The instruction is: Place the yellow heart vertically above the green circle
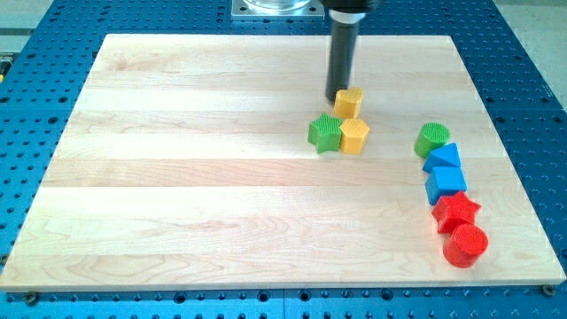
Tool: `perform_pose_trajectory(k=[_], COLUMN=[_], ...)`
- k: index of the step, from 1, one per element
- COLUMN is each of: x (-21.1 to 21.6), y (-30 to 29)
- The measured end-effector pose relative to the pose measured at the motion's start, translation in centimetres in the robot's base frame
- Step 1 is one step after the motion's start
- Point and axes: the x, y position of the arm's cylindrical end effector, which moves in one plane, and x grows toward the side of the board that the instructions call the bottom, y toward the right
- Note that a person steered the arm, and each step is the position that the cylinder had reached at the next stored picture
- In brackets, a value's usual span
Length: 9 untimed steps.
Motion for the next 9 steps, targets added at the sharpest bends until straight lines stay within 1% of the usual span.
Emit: perform_pose_trajectory(k=[1,2,3,4,5,6,7,9], x=[0.2,0.4,1.7,2.8,3.0,3.0,3.8,3.8], y=[1.9,-3.6,-4.4,2.3,7.5,5.5,5.8,6.5])
